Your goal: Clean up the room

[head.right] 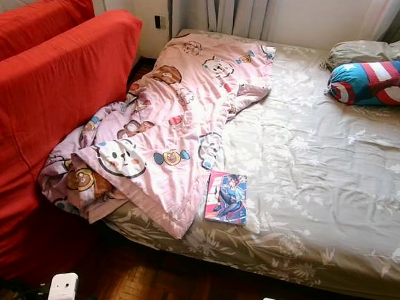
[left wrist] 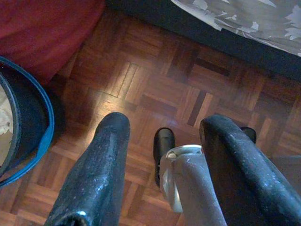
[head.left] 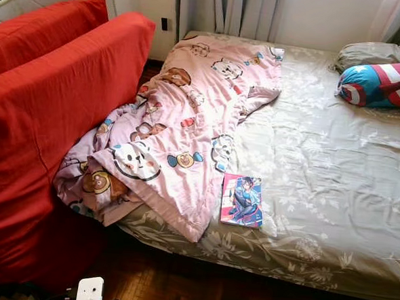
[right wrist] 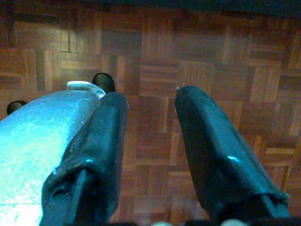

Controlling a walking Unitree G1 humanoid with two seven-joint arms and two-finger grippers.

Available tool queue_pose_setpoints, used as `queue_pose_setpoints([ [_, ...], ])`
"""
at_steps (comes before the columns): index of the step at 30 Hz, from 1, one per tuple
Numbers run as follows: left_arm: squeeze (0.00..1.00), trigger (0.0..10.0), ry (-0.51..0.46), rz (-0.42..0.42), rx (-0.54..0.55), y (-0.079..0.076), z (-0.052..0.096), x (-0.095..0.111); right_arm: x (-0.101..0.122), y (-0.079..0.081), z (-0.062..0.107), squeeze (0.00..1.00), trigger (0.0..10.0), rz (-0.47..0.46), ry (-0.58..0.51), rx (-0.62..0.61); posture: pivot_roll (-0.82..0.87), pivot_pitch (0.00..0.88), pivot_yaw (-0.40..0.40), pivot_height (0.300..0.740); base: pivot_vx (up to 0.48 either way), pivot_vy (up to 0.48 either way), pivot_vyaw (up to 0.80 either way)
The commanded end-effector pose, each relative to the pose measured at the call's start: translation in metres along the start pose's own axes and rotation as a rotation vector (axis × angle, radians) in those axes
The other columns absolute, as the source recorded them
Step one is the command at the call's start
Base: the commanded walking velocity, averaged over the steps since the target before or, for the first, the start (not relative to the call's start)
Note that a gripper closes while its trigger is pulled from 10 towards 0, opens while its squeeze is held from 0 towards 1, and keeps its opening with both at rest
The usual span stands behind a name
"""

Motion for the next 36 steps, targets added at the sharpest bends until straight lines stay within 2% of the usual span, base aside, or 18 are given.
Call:
queue_pose_setpoints([
  [1,0.00,10.0,0.107,0.055,0.042,0.016,0.003,-0.013,0.037,0.001,-0.005,0.00,10.0,-0.008,-0.064,0.122,0.09,0.000,-0.048,0.740,0.000,0.000,0.00],
  [5,0.00,10.0,0.094,0.031,0.052,0.022,0.004,-0.010,0.039,0.008,-0.006,0.00,10.0,-0.034,-0.071,0.137,0.08,0.000,-0.026,0.740,0.000,0.000,0.00],
  [16,0.00,10.0,0.096,0.035,0.067,0.028,0.005,-0.011,0.041,0.008,-0.006,0.00,10.0,-0.034,-0.074,0.152,0.08,0.000,-0.029,0.740,0.000,0.000,0.00],
  [20,0.00,10.0,0.074,0.043,0.051,0.026,0.004,-0.007,0.043,0.007,-0.006,0.00,10.0,-0.037,-0.083,0.148,0.09,0.000,-0.033,0.740,0.000,0.000,0.00],
  [26,0.00,10.0,0.063,0.023,0.006,0.019,0.003,-0.004,0.048,0.002,-0.005,0.00,10.0,-0.088,-0.126,0.115,0.09,0.000,-0.042,0.740,0.000,0.000,0.00],
  [32,0.00,10.0,0.093,0.031,0.041,0.026,0.006,-0.013,0.052,0.002,-0.006,0.00,10.0,-0.083,-0.129,0.116,0.07,0.000,-0.041,0.740,0.000,0.000,0.00],
  [36,0.00,10.0,0.036,0.049,0.017,0.018,0.004,-0.004,0.057,0.002,-0.006,0.00,10.0,-0.076,-0.138,0.120,0.08,0.000,-0.048,0.740,0.000,0.000,0.00],
])
Point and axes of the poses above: a point about 5 cm out from each wrist's last joint towards the gripper, its own z axis pointing back from the gripper into the wrist, its own x axis along the axis of the wrist's last joint, y = z × x, the point moved 4 cm from there along -z, pointing out of the wrist towards the gripper, and after that the axes turned 15 degrees about z, right-handed, at the moved point
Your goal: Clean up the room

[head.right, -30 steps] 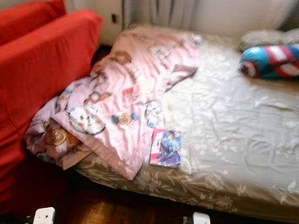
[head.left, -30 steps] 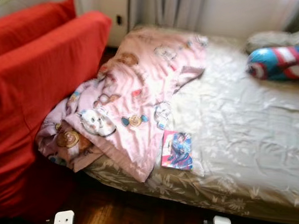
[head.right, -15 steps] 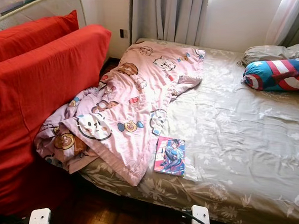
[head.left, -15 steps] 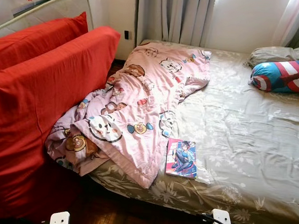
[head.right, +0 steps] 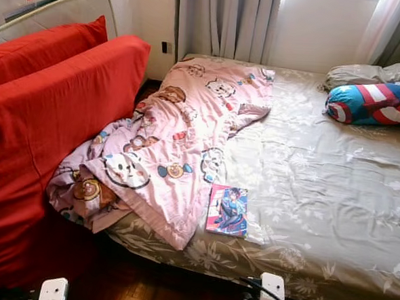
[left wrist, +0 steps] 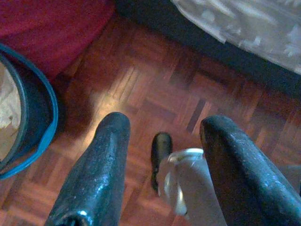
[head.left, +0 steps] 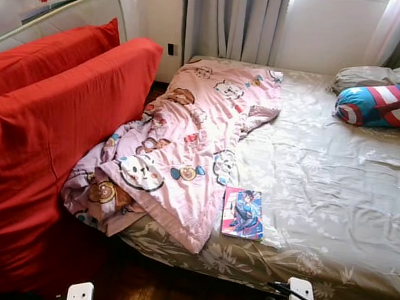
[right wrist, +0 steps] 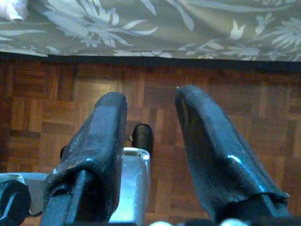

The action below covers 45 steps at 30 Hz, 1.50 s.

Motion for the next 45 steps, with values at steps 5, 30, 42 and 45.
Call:
queue_pose_setpoints([
  [5,0.00,10.0,-0.068,0.009,-0.033,-0.008,-0.002,0.014,0.007,-0.002,-0.001,0.00,10.0,0.013,-0.006,0.001,0.08,0.000,-0.051,0.740,0.000,0.000,0.00],
  [30,0.00,10.0,-0.045,-0.069,-0.045,0.007,0.004,0.006,0.022,0.008,-0.005,0.00,10.0,-0.006,-0.050,0.030,0.08,0.021,-0.010,0.740,0.000,0.000,0.00],
  [42,0.00,10.0,0.000,-0.036,-0.010,0.026,0.014,-0.014,-0.001,0.019,0.000,0.00,10.0,0.005,-0.045,0.043,0.05,0.009,-0.014,0.740,0.000,0.000,0.00],
  [45,0.00,10.0,0.019,-0.029,-0.009,0.024,0.013,-0.018,0.000,0.017,0.000,0.00,10.0,-0.004,-0.055,0.030,0.03,0.018,-0.009,0.740,0.000,0.000,0.00],
])
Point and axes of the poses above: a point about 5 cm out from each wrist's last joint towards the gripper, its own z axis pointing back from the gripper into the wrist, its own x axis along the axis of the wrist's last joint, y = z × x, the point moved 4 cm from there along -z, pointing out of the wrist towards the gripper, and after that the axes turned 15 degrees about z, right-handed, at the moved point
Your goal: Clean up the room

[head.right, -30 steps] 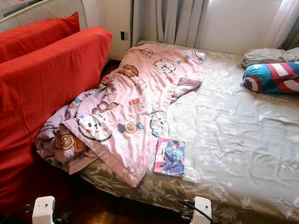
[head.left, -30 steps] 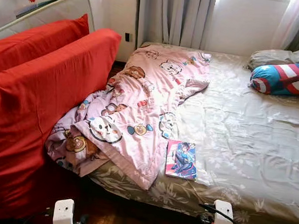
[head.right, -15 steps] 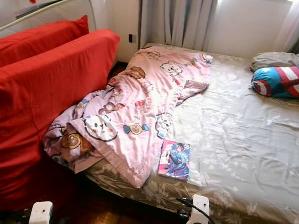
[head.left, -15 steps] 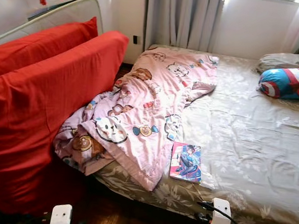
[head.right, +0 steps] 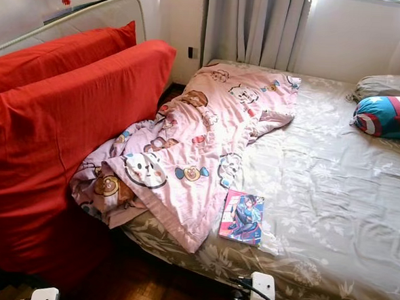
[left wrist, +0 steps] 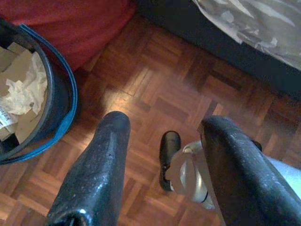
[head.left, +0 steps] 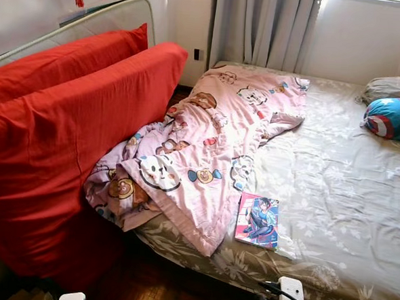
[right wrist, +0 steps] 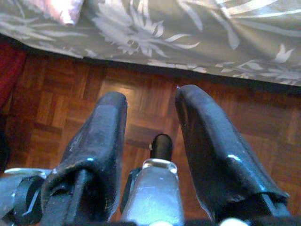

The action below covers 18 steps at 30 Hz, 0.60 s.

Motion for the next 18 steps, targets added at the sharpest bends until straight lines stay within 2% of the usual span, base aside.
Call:
queue_pose_setpoints([
  [1,0.00,10.0,0.025,0.018,0.012,-0.001,0.000,-0.006,0.001,-0.003,0.001,0.00,10.0,-0.011,-0.011,-0.016,0.03,0.018,-0.011,0.740,0.000,0.000,0.00],
  [9,0.00,10.0,0.028,0.032,0.025,-0.003,-0.001,-0.006,-0.005,-0.003,0.003,0.00,10.0,0.003,-0.005,-0.009,0.06,0.047,-0.034,0.740,0.000,0.000,0.00],
  [18,0.00,10.0,0.061,0.037,0.047,0.004,0.002,-0.015,-0.010,-0.007,0.005,0.00,10.0,0.008,0.001,-0.028,0.04,0.057,-0.044,0.740,0.000,0.000,0.00],
])
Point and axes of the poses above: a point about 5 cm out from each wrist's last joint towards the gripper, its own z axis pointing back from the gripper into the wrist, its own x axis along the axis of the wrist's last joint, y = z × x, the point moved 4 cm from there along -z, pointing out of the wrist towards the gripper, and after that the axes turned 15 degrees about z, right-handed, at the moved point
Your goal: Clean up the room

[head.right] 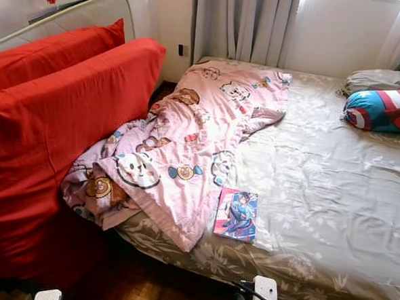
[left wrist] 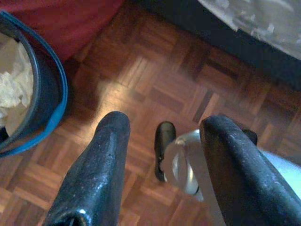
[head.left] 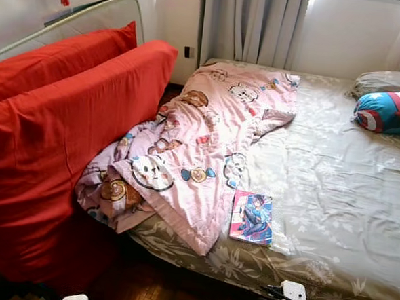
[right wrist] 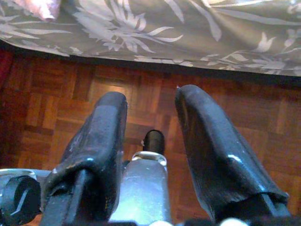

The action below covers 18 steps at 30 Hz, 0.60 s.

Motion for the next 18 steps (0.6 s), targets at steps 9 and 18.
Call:
queue_pose_setpoints([
  [9,0.00,10.0,0.040,0.016,0.037,0.0113,0.0049,-0.0118,-0.0057,-0.0037,0.0023,0.00,10.0,0.004,0.008,-0.017,0.04,0.079,-0.043,0.740,0.000,0.000,0.00],
  [18,0.00,10.0,0.041,0.032,0.051,0.0139,0.0061,-0.0139,-0.0112,0.0005,0.0029,0.00,10.0,-0.002,0.027,-0.012,0.05,0.083,-0.039,0.740,0.000,0.000,0.00],
])
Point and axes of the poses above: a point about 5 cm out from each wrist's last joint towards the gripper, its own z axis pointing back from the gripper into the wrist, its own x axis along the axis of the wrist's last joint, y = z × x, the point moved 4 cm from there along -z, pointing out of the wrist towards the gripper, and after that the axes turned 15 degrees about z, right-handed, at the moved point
